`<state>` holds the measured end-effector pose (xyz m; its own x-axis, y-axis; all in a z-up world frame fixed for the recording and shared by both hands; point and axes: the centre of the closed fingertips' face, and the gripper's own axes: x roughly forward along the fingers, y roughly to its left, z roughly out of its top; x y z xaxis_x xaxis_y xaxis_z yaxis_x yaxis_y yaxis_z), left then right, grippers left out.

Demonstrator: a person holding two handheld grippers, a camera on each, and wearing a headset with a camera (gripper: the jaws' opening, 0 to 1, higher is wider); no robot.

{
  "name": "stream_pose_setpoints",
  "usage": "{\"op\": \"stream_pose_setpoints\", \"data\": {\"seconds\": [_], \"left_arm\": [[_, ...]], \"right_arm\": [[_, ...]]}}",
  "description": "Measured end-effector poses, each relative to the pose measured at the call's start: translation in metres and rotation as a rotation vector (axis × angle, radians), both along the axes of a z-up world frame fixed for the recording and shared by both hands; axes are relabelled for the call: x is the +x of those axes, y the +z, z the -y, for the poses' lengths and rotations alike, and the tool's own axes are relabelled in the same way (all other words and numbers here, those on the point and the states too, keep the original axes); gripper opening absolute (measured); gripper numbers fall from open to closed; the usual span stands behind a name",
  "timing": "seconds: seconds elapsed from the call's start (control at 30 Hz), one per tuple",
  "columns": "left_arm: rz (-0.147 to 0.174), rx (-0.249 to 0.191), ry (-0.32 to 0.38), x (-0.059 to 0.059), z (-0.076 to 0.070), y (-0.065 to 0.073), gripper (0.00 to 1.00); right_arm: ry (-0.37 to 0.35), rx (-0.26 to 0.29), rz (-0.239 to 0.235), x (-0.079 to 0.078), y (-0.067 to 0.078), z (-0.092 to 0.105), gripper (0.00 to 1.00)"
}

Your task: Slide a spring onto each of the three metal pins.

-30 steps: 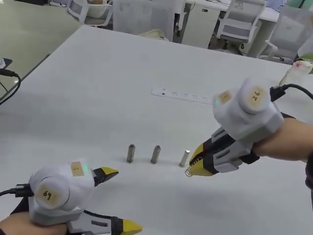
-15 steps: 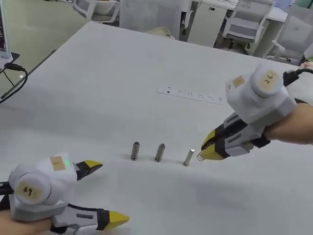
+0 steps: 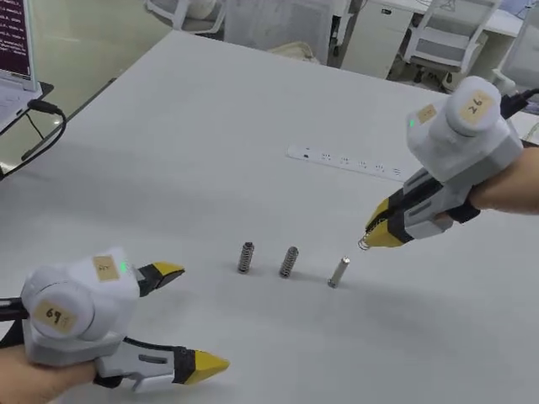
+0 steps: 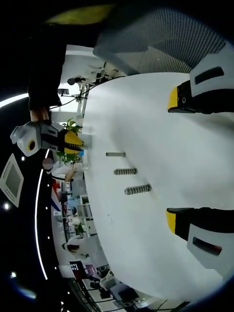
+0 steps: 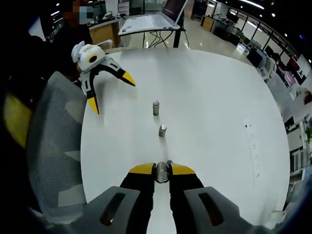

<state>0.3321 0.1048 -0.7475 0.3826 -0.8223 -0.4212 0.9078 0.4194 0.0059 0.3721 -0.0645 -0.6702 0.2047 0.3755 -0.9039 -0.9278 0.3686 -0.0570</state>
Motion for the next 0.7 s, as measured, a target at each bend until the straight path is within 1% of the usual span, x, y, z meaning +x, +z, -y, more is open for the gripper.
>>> {"op": "stream_pose_setpoints", "data": {"seconds": [0.07,0.1,0.23,0.57,0.7], "left_arm": [[0.006,-0.002,0.000,0.001,0.000,0.001,0.77],[0.006,-0.001,-0.002,0.002,0.000,0.001,0.76],[0.009,0.001,-0.005,0.004,0.000,0.002,0.76],[0.005,-0.005,-0.013,0.007,0.003,0.003,0.77],[0.005,-0.007,-0.017,0.007,0.005,0.003,0.76]], "right_arm": [[0.005,-0.010,-0.004,0.003,-0.005,0.001,0.08],[0.002,-0.009,-0.017,0.005,-0.008,0.001,0.08],[0.002,-0.022,-0.037,0.009,-0.019,0.004,0.08],[0.008,-0.030,-0.068,0.016,-0.032,0.002,0.08],[0.010,-0.045,-0.073,0.018,-0.038,0.004,0.08]]}}
